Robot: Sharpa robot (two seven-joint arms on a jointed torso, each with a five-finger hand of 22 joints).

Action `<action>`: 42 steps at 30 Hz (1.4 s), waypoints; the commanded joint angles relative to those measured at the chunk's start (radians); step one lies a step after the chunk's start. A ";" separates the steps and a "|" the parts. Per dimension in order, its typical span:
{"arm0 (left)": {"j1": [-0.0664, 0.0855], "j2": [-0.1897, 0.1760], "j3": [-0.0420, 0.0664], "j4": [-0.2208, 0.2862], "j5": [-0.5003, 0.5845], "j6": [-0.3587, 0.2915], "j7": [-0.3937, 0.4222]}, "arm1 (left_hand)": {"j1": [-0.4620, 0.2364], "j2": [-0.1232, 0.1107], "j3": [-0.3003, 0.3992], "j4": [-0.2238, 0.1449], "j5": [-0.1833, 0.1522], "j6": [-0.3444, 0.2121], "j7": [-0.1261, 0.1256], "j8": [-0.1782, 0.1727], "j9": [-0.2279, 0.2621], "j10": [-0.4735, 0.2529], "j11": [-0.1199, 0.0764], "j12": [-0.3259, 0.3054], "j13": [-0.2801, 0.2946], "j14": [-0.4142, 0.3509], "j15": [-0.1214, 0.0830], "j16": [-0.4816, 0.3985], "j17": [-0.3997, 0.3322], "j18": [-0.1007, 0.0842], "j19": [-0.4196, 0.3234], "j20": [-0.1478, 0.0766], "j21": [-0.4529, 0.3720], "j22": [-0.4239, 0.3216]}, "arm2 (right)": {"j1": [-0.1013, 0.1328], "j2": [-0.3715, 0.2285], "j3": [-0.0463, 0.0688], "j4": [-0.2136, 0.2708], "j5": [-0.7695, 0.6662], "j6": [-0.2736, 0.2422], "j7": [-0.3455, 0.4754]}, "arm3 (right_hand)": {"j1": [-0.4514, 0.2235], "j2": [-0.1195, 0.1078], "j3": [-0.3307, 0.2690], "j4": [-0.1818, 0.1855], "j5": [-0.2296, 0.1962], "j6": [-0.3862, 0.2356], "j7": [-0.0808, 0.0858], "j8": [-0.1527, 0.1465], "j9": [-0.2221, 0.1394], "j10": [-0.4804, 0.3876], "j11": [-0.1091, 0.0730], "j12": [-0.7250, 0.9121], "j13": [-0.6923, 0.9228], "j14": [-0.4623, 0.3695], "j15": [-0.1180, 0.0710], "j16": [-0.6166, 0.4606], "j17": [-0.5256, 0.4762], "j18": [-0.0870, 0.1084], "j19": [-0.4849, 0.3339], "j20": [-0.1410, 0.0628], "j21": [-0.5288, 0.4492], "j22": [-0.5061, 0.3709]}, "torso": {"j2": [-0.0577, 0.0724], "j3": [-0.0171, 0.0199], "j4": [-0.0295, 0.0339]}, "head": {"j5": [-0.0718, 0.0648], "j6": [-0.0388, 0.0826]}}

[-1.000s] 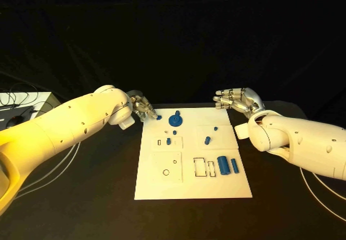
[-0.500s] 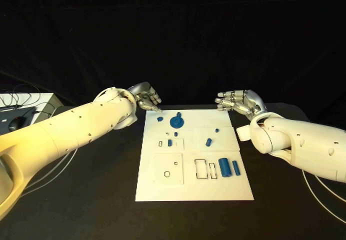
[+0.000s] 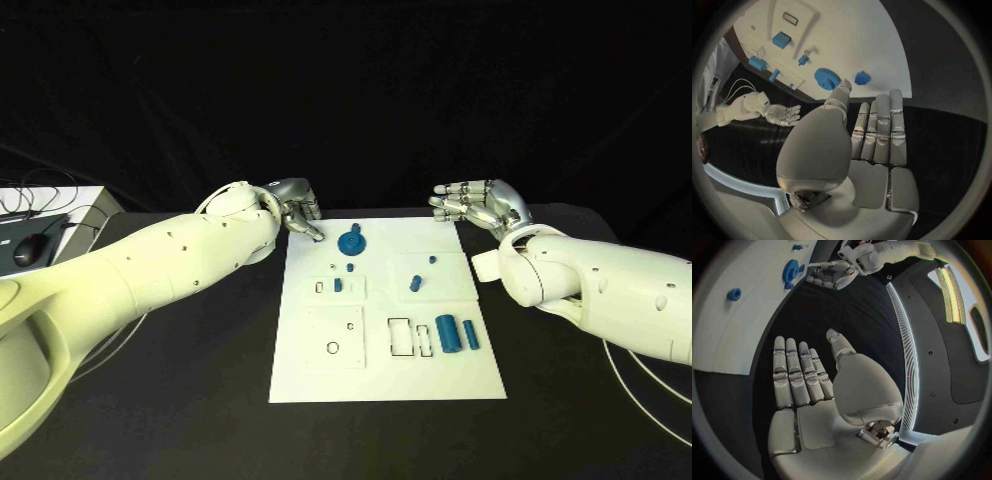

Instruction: Assemble the parts on the task board

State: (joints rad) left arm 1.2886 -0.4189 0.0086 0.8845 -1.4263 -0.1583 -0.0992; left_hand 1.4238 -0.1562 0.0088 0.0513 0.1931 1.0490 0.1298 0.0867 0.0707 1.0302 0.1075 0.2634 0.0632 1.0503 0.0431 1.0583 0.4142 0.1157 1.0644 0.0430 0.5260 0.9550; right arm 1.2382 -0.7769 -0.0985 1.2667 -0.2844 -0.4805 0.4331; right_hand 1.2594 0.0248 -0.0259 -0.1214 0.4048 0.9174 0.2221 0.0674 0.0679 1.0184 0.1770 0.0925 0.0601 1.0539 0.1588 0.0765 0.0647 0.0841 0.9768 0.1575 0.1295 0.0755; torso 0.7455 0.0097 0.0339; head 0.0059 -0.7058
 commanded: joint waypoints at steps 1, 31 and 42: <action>-0.002 0.005 0.000 0.000 -0.046 0.057 -0.050 | -0.010 -0.005 -0.001 0.005 -0.002 0.012 0.000 -0.010 -0.001 0.012 -0.001 -0.011 0.000 -0.001 -0.003 0.026 -0.006 0.014 -0.005 -0.004 0.015 0.024 | 0.000 0.001 0.001 0.002 -0.001 0.011 0.010 | -0.003 0.004 0.006 0.000 0.003 0.007 0.000 -0.002 0.000 0.005 -0.005 0.002 -0.001 -0.004 -0.003 -0.006 -0.001 -0.001 -0.001 -0.003 0.001 -0.001 | -0.001 -0.0009 0.0019 | -0.001 -0.001; -0.022 0.045 -0.001 -0.045 -0.003 0.067 -0.069 | -0.026 0.034 0.078 -0.029 0.000 0.060 -0.024 -0.022 -0.005 0.123 -0.029 -0.061 0.002 0.031 -0.027 0.139 -0.016 0.027 0.008 -0.019 0.090 0.153 | 0.000 0.005 0.001 0.004 -0.001 0.014 0.011 | -0.006 0.004 0.008 -0.001 0.003 0.008 0.000 -0.002 0.000 0.005 -0.005 0.002 -0.001 -0.003 -0.003 -0.006 -0.001 -0.001 -0.001 -0.004 0.002 -0.001 | -0.001 -0.0003 0.0004 | -0.007 -0.003; -0.026 0.049 -0.002 -0.051 0.000 0.125 -0.084 | -0.003 0.065 0.187 -0.073 -0.001 0.116 -0.032 -0.020 -0.006 0.118 -0.033 -0.046 0.000 0.028 -0.034 0.152 -0.012 0.029 0.002 -0.025 0.103 0.185 | 0.000 0.004 0.001 0.006 -0.001 0.014 0.012 | -0.006 0.004 0.008 -0.001 0.003 0.008 0.000 -0.002 0.000 0.005 -0.005 0.002 -0.001 -0.003 -0.003 -0.006 -0.001 -0.001 -0.001 -0.004 0.002 -0.001 | -0.002 0.0002 0.0005 | -0.010 -0.007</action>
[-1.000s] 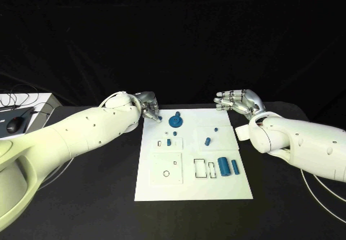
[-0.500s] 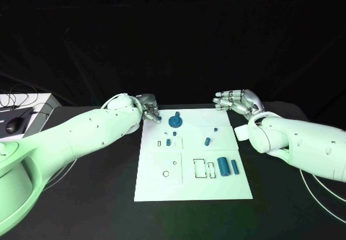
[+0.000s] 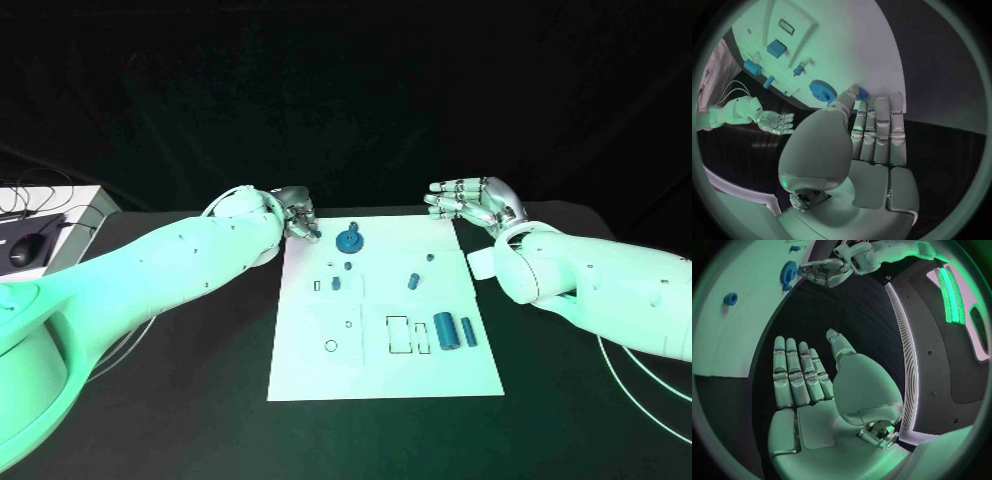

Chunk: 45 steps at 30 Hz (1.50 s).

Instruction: Assemble the parts on the task board

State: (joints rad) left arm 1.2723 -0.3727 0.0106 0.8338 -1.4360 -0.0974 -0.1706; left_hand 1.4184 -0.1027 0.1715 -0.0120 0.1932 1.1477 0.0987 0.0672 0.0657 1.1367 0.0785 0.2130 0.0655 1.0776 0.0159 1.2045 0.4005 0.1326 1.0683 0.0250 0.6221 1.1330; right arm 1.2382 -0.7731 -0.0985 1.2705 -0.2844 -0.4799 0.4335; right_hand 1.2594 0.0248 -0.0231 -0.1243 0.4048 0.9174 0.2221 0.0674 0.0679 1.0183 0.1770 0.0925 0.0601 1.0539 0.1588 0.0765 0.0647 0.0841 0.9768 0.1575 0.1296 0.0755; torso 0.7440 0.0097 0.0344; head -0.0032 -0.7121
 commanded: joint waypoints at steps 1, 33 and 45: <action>-0.010 0.003 -0.004 0.000 0.011 0.067 -0.012 | 0.005 0.016 0.042 -0.017 0.001 0.027 -0.003 -0.001 0.000 0.020 -0.008 0.005 -0.001 0.001 -0.008 0.007 0.002 0.012 -0.003 -0.009 0.010 0.012 | 0.000 0.000 0.001 0.002 -0.001 0.014 0.011 | -0.006 0.005 0.005 0.002 0.003 0.008 0.000 -0.002 0.000 0.005 -0.005 0.002 -0.001 -0.003 -0.003 -0.006 -0.001 -0.001 -0.001 -0.004 0.002 -0.001 | 0.000 -0.0002 0.0003 | -0.001 -0.001; -0.038 -0.108 0.011 0.116 0.359 -0.274 0.243 | -0.069 -0.016 0.186 -0.053 0.012 0.071 -0.004 -0.003 0.001 0.099 -0.027 -0.044 0.000 0.048 -0.026 0.008 0.020 0.009 0.014 -0.025 0.032 0.066 | 0.000 -0.005 0.001 0.005 -0.002 0.014 0.010 | -0.007 0.006 0.005 0.003 0.003 0.011 -0.002 -0.001 0.000 0.009 -0.006 0.003 -0.001 0.001 -0.005 -0.004 0.000 0.000 0.002 -0.004 0.003 -0.001 | -0.003 -0.0033 0.0023 | 0.001 0.014; -0.077 -0.188 0.052 0.209 0.487 -0.276 0.270 | -0.055 -0.016 0.194 -0.051 0.014 0.071 -0.001 -0.003 0.001 0.100 -0.027 -0.045 0.000 0.046 -0.026 0.006 0.024 0.010 0.014 -0.026 0.031 0.070 | 0.000 -0.013 0.001 0.014 -0.011 0.022 -0.003 | -0.010 0.009 0.018 0.002 0.003 0.033 -0.011 -0.003 -0.001 0.038 -0.016 -0.001 -0.001 0.031 -0.015 -0.007 0.000 -0.002 0.020 -0.015 0.014 0.000 | -0.005 -0.0058 0.0038 | 0.001 0.019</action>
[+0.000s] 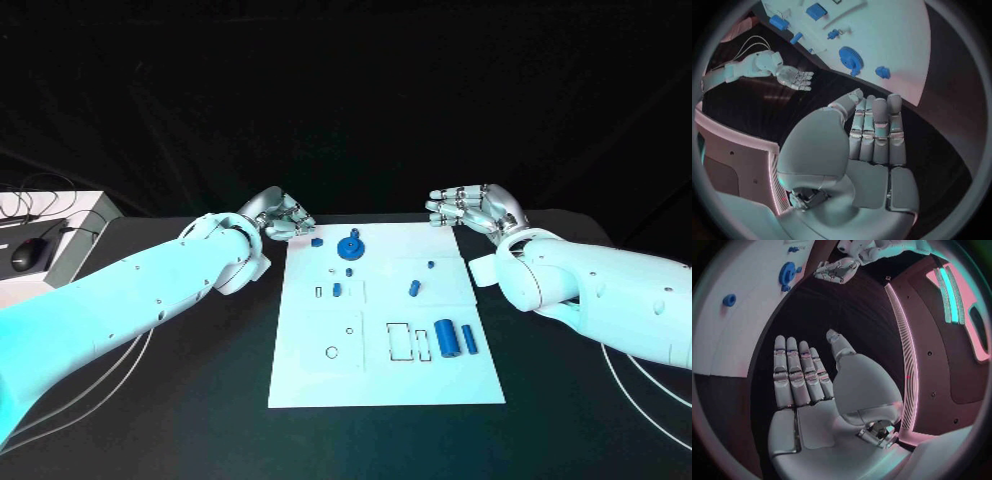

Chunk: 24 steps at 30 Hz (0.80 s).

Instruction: Assemble the parts on the task board

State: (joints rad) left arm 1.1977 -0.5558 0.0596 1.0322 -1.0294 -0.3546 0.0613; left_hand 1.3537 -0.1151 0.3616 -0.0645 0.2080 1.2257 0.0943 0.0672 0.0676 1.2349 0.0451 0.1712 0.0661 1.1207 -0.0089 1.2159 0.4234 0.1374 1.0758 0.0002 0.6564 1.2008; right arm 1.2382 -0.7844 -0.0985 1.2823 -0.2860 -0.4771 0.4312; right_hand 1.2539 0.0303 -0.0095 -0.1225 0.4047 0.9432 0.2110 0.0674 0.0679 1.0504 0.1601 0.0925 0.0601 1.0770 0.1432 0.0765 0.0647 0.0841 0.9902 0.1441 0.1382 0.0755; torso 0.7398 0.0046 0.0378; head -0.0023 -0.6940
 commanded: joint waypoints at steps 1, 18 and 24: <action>-0.004 -0.008 0.004 0.012 0.082 -0.014 0.034 | 0.010 -0.004 0.004 0.001 -0.001 -0.010 0.005 -0.004 -0.001 0.000 0.007 -0.004 -0.001 0.002 0.000 -0.006 0.001 0.005 0.006 -0.001 -0.003 0.002 | 0.000 -0.001 0.001 0.003 -0.010 0.021 -0.002 | -0.005 0.003 0.005 0.000 0.003 0.008 0.000 -0.003 -0.001 0.006 0.001 -0.001 -0.001 0.008 0.001 -0.007 0.000 -0.002 0.006 -0.002 0.005 0.000 | -0.001 -0.0010 0.0019 | 0.000 0.001; -0.005 0.046 0.006 -0.052 -0.274 0.053 -0.043 | 0.064 -0.041 -0.203 0.030 -0.016 -0.183 0.038 -0.004 -0.002 -0.122 0.055 -0.002 -0.002 -0.055 0.039 -0.042 -0.022 0.004 -0.016 0.028 -0.075 -0.036 | 0.000 0.006 0.001 0.002 -0.040 0.032 -0.021 | -0.008 0.002 0.010 0.002 0.002 0.013 -0.002 -0.002 -0.001 0.016 -0.003 -0.002 -0.001 0.022 -0.004 -0.005 0.001 -0.002 0.016 -0.007 0.012 0.001 | 0.002 0.0012 -0.0002 | 0.006 0.004; 0.002 0.072 -0.003 -0.077 -0.359 0.088 -0.078 | 0.079 -0.037 -0.230 0.041 -0.016 -0.181 0.034 -0.002 -0.002 -0.154 0.060 0.017 -0.002 -0.056 0.043 -0.043 -0.037 0.009 -0.010 0.035 -0.094 -0.045 | 0.000 0.007 0.001 0.003 -0.041 0.031 -0.021 | -0.009 0.000 0.011 0.003 0.003 0.013 -0.002 -0.003 -0.001 0.018 -0.003 -0.005 -0.001 0.022 -0.004 -0.006 0.000 -0.003 0.015 -0.008 0.012 0.000 | 0.001 0.0021 -0.0005 | 0.005 0.002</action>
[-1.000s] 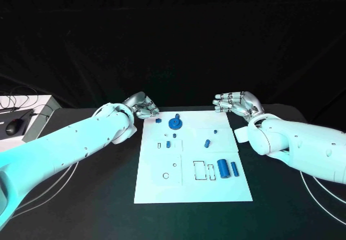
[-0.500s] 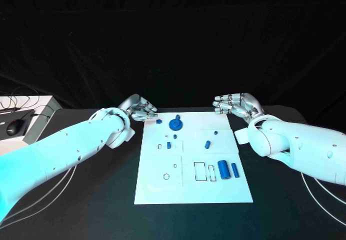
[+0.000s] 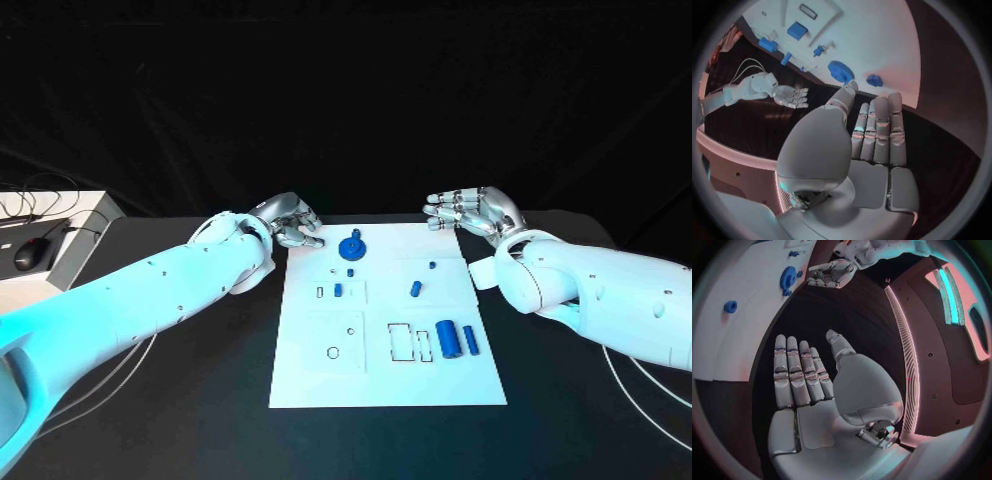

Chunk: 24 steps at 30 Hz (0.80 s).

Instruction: Assemble the parts on the task board

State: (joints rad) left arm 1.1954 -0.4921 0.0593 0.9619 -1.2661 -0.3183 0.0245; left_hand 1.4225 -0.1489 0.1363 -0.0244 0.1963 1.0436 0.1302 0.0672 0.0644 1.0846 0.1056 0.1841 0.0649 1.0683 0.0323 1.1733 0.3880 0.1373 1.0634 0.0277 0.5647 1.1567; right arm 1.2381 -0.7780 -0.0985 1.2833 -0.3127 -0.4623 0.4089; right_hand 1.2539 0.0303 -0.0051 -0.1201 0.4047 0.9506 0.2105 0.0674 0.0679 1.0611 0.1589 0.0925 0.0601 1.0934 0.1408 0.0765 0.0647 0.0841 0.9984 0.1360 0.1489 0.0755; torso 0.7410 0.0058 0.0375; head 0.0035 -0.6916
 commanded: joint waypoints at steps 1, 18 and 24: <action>0.005 0.012 -0.004 -0.009 -0.131 0.056 -0.045 | 0.011 -0.002 -0.005 0.001 -0.004 0.007 -0.003 -0.003 0.001 -0.004 -0.001 0.006 -0.001 -0.004 0.002 0.001 -0.003 0.010 0.003 0.007 -0.003 0.000 | 0.000 0.001 0.001 0.002 -0.014 0.016 0.001 | -0.009 0.000 0.007 0.000 0.003 0.006 -0.001 -0.003 -0.001 0.007 -0.002 -0.005 -0.001 0.006 -0.001 -0.006 0.000 -0.003 0.007 0.000 0.002 0.000 | 0.000 0.0007 -0.0001 | -0.001 -0.001; 0.015 0.064 -0.026 -0.053 -0.178 0.124 -0.091 | 0.020 -0.004 0.086 0.001 -0.001 0.039 -0.003 -0.005 -0.001 0.006 0.006 -0.065 -0.004 -0.003 0.004 0.012 -0.019 0.022 0.005 0.012 0.001 0.027 | 0.001 0.003 0.001 0.005 -0.014 0.014 0.002 | -0.009 -0.001 0.008 0.002 0.003 0.005 -0.001 -0.003 -0.001 0.007 -0.001 -0.006 -0.001 0.006 -0.001 -0.006 0.000 -0.004 0.007 0.000 0.002 0.000 | -0.001 -0.0012 0.0005 | -0.006 -0.004; 0.016 0.070 -0.028 -0.065 -0.180 0.132 -0.101 | 0.017 -0.009 0.144 -0.007 -0.003 0.042 0.001 -0.005 -0.001 0.007 0.011 -0.096 -0.004 -0.004 0.006 0.011 -0.029 0.028 0.002 0.014 0.007 0.044 | 0.001 0.003 0.001 0.006 -0.014 0.013 0.002 | -0.009 -0.001 0.008 0.002 0.003 0.005 -0.001 -0.003 -0.001 0.007 -0.001 -0.006 -0.001 0.006 -0.001 -0.006 0.000 -0.004 0.007 0.000 0.002 0.000 | -0.001 -0.0007 0.0013 | -0.007 -0.005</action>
State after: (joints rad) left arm 1.2114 -0.4248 0.0321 0.9002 -1.4278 -0.2214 -0.0562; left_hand 1.4366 -0.1506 0.2749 -0.0305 0.1963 1.0797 0.1267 0.0672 0.0648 1.0858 0.1133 0.0926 0.0624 1.0648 0.0358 1.1800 0.3601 0.1548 1.0666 0.0379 0.5652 1.1995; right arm 1.2386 -0.7759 -0.0986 1.2877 -0.3186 -0.4615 0.4053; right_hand 1.2540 0.0302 -0.0023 -0.1172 0.4047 0.9506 0.2104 0.0674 0.0679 1.0630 0.1572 0.0925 0.0601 1.0933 0.1408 0.0765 0.0647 0.0841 0.9983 0.1360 0.1489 0.0755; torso 0.7399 0.0048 0.0382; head -0.0031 -0.6961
